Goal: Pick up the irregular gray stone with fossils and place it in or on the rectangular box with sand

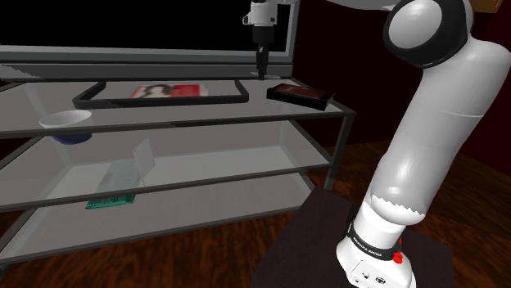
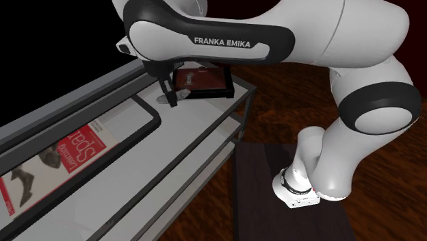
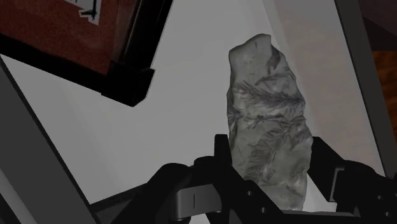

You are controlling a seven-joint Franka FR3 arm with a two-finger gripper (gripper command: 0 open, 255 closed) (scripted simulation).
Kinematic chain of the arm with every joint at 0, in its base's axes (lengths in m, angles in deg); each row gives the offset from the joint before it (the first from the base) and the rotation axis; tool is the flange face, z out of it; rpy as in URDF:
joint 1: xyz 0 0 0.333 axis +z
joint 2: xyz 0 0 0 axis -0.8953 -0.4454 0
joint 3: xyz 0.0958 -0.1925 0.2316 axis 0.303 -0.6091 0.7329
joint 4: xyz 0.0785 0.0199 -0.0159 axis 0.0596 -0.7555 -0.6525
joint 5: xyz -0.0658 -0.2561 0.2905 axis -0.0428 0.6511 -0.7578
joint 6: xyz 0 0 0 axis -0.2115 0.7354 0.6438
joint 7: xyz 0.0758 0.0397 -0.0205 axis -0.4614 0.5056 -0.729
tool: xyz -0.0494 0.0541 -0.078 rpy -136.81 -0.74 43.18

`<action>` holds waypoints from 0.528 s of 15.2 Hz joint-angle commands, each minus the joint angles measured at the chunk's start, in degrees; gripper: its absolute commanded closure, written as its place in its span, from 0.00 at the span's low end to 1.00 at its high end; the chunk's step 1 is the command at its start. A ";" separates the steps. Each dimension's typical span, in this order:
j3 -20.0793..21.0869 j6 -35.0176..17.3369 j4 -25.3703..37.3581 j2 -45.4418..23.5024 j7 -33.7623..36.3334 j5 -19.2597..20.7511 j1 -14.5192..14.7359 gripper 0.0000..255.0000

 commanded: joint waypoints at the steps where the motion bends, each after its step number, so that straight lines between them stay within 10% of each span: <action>1: -1.35 -0.03 -0.40 0.47 -2.70 0.24 -1.25 1.00; 8: -6.52 -0.21 0.03 0.25 -12.46 0.64 -5.82 1.00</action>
